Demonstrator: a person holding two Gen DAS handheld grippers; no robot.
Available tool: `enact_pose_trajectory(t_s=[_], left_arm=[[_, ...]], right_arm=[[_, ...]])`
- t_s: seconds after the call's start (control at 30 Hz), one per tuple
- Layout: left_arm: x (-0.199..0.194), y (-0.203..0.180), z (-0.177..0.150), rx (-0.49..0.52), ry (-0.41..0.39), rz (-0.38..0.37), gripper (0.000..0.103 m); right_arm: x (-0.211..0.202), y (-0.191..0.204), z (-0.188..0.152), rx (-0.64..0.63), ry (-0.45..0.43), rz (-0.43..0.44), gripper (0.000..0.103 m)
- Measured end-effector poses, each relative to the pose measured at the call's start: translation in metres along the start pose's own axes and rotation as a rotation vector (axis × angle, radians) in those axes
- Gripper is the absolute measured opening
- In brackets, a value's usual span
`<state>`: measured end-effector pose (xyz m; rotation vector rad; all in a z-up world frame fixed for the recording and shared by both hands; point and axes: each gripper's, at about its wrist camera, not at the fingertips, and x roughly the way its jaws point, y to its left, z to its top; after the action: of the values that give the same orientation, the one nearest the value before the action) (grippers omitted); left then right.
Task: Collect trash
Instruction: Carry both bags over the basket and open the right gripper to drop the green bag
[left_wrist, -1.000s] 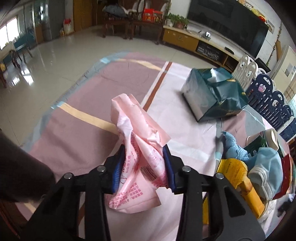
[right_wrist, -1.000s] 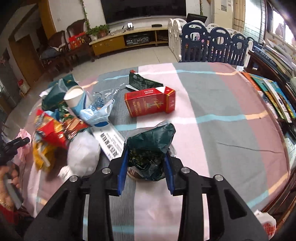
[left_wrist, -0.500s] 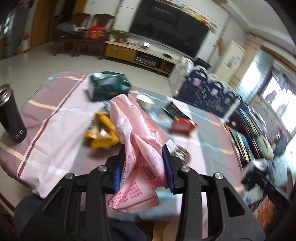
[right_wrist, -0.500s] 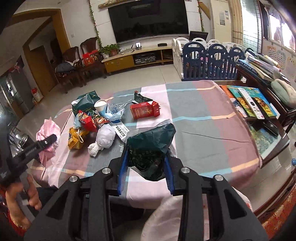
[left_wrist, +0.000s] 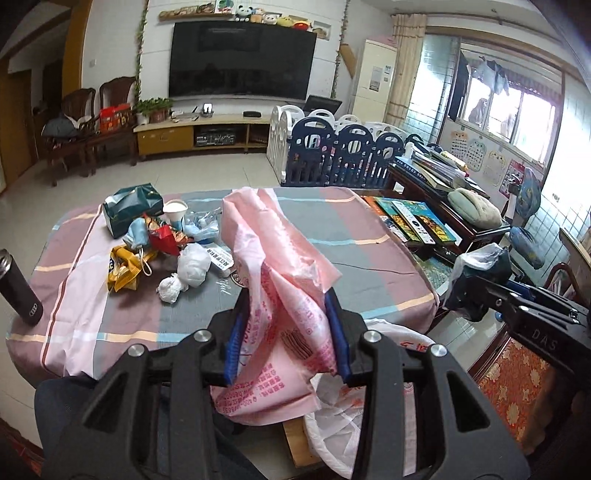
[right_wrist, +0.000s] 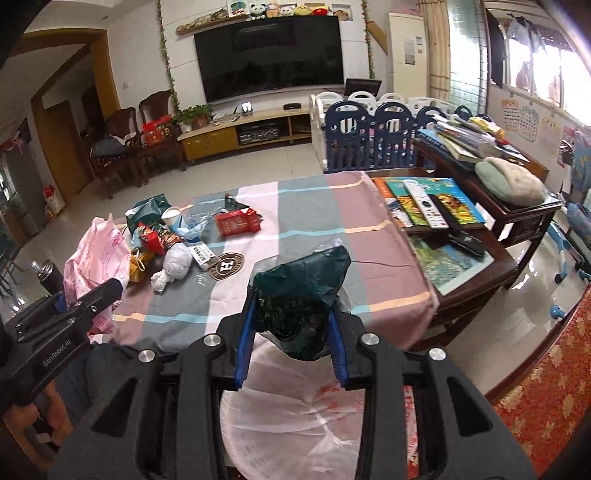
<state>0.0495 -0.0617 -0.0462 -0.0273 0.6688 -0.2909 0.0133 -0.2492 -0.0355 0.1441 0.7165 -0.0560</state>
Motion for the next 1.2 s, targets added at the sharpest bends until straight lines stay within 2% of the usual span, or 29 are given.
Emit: enact_pose_trajectory(t_s=[0.27, 0.43, 0.67, 0.7, 0.77, 0.8, 0.83, 0.9, 1.07, 1.17, 1.2], left_arm=[[-0.016, -0.023, -0.001, 0.054, -0.024, 0.003, 0.041], [-0.019, -0.028, -0.001, 0.072, -0.029, 0.007, 0.041], [-0.018, -0.031, -0.003, 0.082, -0.018, 0.002, 0.041], [-0.017, -0.031, -0.003, 0.083, -0.015, -0.002, 0.041], [-0.016, -0.033, -0.004, 0.085, -0.008, -0.009, 0.041], [-0.015, -0.033, -0.005, 0.086, -0.003, -0.013, 0.041], [-0.014, -0.034, -0.005, 0.087, 0.0, -0.016, 0.041], [-0.012, -0.034, -0.007, 0.087, 0.01, -0.027, 0.041], [-0.004, -0.04, -0.011, 0.098, 0.047, -0.09, 0.041], [0.009, -0.056, -0.019, 0.148, 0.111, -0.21, 0.043], [0.016, -0.066, -0.024, 0.185, 0.145, -0.254, 0.047]], right_arm=[[0.0, -0.02, -0.018, 0.011, 0.037, -0.015, 0.036], [0.027, -0.028, -0.041, 0.042, 0.142, -0.007, 0.036], [0.068, -0.043, -0.075, 0.088, 0.318, -0.047, 0.037], [0.072, -0.045, -0.079, 0.095, 0.339, -0.05, 0.039], [0.077, -0.051, -0.084, 0.125, 0.374, -0.054, 0.05], [0.077, -0.054, -0.085, 0.147, 0.38, -0.055, 0.062], [0.075, -0.058, -0.084, 0.174, 0.372, -0.054, 0.072], [0.069, -0.063, -0.079, 0.204, 0.344, -0.054, 0.076], [0.044, -0.078, -0.061, 0.248, 0.224, -0.111, 0.077], [0.024, -0.09, -0.049, 0.295, 0.128, -0.142, 0.077], [0.018, -0.095, -0.045, 0.307, 0.098, -0.153, 0.079]])
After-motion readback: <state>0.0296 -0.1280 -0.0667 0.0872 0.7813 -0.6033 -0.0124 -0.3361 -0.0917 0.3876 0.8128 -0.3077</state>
